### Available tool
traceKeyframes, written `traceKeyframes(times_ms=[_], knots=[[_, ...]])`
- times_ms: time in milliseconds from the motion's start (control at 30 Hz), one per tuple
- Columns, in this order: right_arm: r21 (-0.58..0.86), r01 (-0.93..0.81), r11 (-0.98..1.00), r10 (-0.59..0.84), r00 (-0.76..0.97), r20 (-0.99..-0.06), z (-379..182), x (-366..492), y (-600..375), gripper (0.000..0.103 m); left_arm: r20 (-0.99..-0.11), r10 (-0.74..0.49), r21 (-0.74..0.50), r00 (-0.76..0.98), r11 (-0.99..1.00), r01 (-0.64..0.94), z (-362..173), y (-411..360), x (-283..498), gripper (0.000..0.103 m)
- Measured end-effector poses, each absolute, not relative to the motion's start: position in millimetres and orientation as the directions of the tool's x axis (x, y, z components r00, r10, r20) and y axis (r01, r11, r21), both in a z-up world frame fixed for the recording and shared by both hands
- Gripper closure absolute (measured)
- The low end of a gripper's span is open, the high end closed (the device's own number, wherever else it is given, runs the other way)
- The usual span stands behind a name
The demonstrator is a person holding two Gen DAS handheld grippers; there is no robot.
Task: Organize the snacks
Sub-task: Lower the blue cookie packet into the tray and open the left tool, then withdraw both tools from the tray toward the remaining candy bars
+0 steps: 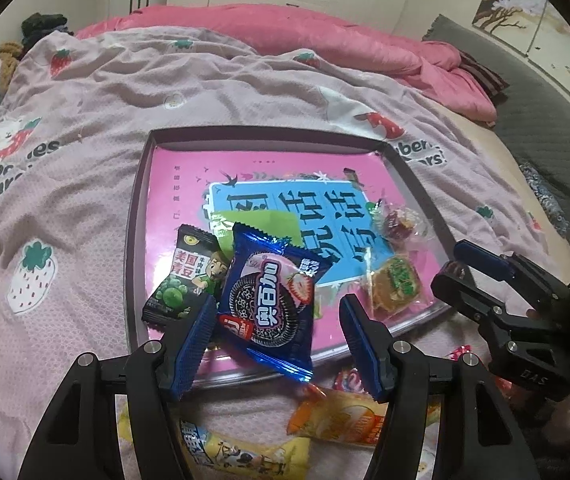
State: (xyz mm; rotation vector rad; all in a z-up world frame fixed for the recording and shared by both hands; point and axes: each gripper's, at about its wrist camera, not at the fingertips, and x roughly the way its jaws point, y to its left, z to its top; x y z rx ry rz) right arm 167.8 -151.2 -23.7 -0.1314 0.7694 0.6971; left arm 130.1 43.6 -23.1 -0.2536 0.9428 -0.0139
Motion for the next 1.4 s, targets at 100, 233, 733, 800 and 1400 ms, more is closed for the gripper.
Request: traceKeyframes(times_ms=[100, 233, 733, 800, 1400], knots=[[0.147, -0.623, 0.768, 0.542, 0.512, -0.666, -19.6, 166.0, -153.6, 0.042, -0.791, -0.126, -0.226, 0.598, 0.969, -0.095, -16.8, 44.0, 127.3, 0.037], [0.157, -0.624, 0.766, 0.554, 0.515, -0.654, -15.6, 163.9, -156.2, 0.041, -0.784, -0.133, -0.236, 0.607, 0.967, -0.093, -10.0, 45.0, 123.0, 0.037], [0.175, -0.624, 0.762, 0.573, 0.522, -0.631, -4.2, 150.6, -163.9, 0.040, -0.773, -0.145, -0.248, 0.618, 0.965, -0.084, 4.9, 46.6, 108.6, 0.037], [0.177, -0.624, 0.761, 0.575, 0.522, -0.629, -2.3, 148.1, -165.2, 0.040, -0.774, -0.145, -0.245, 0.616, 0.966, -0.081, 5.6, 46.0, 105.8, 0.037], [0.178, -0.594, 0.785, 0.549, 0.531, -0.645, -1.3, 126.8, -173.3, 0.040, -0.806, -0.121, -0.238, 0.580, 0.962, -0.130, 0.3, 56.8, 78.2, 0.037]])
